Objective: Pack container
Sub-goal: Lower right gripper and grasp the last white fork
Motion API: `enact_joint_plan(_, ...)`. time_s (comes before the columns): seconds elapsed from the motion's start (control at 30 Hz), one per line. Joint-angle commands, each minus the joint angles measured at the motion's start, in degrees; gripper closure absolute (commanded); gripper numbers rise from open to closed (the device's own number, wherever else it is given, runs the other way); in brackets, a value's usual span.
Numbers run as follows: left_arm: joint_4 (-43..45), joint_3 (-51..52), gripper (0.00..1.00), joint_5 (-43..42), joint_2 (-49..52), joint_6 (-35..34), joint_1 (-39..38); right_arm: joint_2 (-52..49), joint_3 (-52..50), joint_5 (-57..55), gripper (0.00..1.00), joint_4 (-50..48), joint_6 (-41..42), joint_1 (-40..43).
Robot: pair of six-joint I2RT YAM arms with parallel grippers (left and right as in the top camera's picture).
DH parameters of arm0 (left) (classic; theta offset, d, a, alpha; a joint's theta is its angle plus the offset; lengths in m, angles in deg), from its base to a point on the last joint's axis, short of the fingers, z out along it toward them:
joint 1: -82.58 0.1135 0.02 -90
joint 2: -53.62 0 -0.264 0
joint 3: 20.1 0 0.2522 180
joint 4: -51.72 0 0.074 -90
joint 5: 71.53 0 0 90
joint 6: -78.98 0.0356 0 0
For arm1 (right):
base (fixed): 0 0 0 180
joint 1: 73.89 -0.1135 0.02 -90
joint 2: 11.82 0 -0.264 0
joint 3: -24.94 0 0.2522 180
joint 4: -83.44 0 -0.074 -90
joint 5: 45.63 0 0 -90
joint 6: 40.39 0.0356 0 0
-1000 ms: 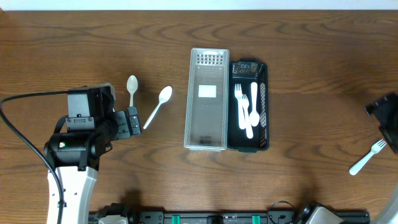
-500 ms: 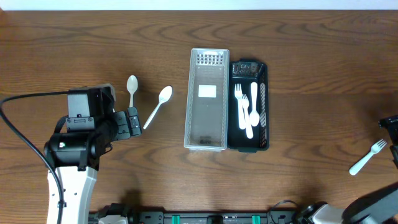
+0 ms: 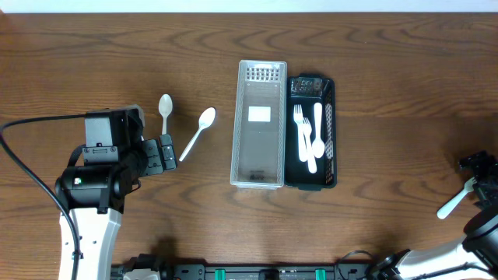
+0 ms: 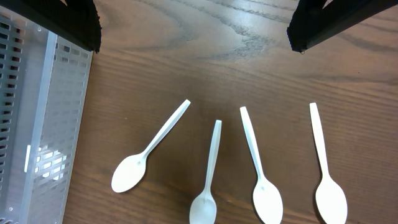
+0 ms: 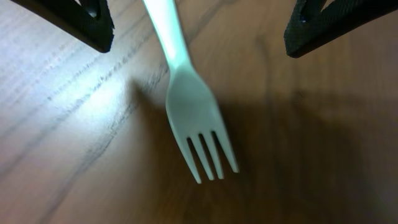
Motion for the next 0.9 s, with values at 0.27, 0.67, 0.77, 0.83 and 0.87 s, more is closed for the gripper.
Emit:
enact_joint_plan(0.27, -0.17, -0.76, 0.02, 0.68, 0.02, 0.92, 0.31, -2.40, -1.09, -1.86, 0.17, -2.03, -7.41, -0.33)
enact_joint_plan(0.67, -0.15, -0.76, 0.02, 0.70, 0.02, 0.94, 0.31, -2.40, -6.71, -1.92, 0.25, -6.58, -8.28, -2.56)
enact_joint_plan(0.77, -0.15, -0.76, 0.02, 0.70, 0.02, 0.94, 0.31, -2.40, -6.71, -1.90, 0.39, -6.82, -8.28, -2.58)
enact_joint_plan(0.83, -0.15, -0.76, 0.02, 0.70, 0.02, 0.94, 0.31, -2.40, -6.71, -1.90, 0.48, -6.82, -8.26, -2.58)
enact_joint_plan(0.87, -0.15, -0.76, 0.02, 0.68, 0.02, 0.94, 0.31, -2.40, -6.71, -1.88, 0.52, -6.88, -8.26, -2.58)
